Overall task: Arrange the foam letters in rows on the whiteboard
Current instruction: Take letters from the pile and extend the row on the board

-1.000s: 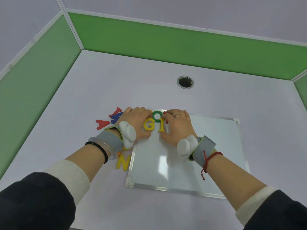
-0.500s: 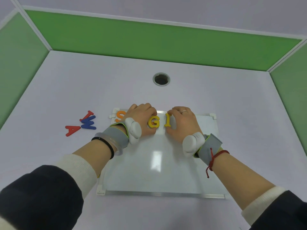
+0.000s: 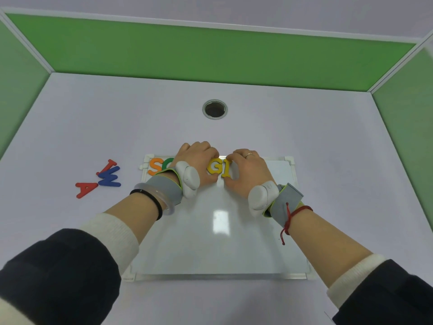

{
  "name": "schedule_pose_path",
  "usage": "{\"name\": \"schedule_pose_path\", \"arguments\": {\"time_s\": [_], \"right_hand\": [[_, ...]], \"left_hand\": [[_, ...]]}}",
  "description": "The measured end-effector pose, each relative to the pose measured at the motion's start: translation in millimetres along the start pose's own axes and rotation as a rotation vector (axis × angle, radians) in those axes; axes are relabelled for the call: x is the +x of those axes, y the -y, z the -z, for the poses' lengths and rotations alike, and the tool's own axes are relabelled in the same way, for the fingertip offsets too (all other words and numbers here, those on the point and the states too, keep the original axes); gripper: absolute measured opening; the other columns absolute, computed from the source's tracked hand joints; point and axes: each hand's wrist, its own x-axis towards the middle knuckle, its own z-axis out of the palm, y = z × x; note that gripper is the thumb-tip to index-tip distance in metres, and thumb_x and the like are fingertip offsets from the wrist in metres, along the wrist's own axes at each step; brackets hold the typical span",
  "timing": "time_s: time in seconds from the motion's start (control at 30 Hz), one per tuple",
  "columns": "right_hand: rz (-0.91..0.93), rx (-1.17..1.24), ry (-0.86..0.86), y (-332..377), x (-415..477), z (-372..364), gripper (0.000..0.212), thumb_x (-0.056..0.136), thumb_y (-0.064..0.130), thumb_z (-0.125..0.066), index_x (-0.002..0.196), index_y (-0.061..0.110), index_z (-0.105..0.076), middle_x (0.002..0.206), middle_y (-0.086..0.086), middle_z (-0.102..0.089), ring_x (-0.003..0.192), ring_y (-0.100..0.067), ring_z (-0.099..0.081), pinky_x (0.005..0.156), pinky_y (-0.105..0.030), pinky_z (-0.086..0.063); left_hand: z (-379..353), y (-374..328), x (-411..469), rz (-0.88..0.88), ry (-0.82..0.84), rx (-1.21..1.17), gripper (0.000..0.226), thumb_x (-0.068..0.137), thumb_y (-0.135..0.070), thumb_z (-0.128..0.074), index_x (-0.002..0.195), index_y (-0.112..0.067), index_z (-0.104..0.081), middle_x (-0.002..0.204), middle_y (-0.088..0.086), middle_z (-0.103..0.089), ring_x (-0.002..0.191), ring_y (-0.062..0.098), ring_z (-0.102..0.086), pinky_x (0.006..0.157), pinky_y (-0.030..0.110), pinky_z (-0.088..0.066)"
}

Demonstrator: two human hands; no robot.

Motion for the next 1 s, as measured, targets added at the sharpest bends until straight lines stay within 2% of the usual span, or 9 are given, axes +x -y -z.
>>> {"name": "schedule_pose_path", "arguments": {"time_s": [0.3,0.53,1.0], "right_hand": [[0.018,-0.024,0.004,-3.7,1.4,0.9,0.048,0.078,0.034,-0.063,0.123,0.019,-0.053,0.130,-0.006,-0.053,0.123,-0.027,-0.044,0.105,-0.037,-0.035],[0.004,-0.057,0.069,-2.5,5.1,3.2,0.049,0.081,0.034,-0.061,0.128,0.024,-0.049,0.135,-0.005,-0.049,0.126,-0.027,-0.040,0.105,-0.038,-0.033],[-0.011,-0.016,0.058,1.4,3.3,4.5,0.049,0.082,0.028,-0.061,0.129,0.017,-0.049,0.133,-0.010,-0.051,0.126,-0.029,-0.040,0.106,-0.037,-0.034]], "left_hand": [[0.2,5.0,0.9,-0.022,0.017,-0.021,0.037,0.082,-0.036,-0.057,0.117,-0.023,-0.055,0.121,0.000,-0.055,0.114,0.022,-0.048,0.097,0.034,-0.031],[-0.3,3.2,0.6,-0.032,0.004,0.003,0.034,0.082,-0.037,-0.055,0.114,-0.024,-0.057,0.117,-0.001,-0.057,0.112,0.022,-0.049,0.096,0.033,-0.030],[-2.2,2.6,1.1,-0.021,0.019,0.018,0.037,0.082,-0.037,-0.055,0.117,-0.024,-0.054,0.121,0.000,-0.055,0.113,0.022,-0.047,0.097,0.034,-0.030]]}}
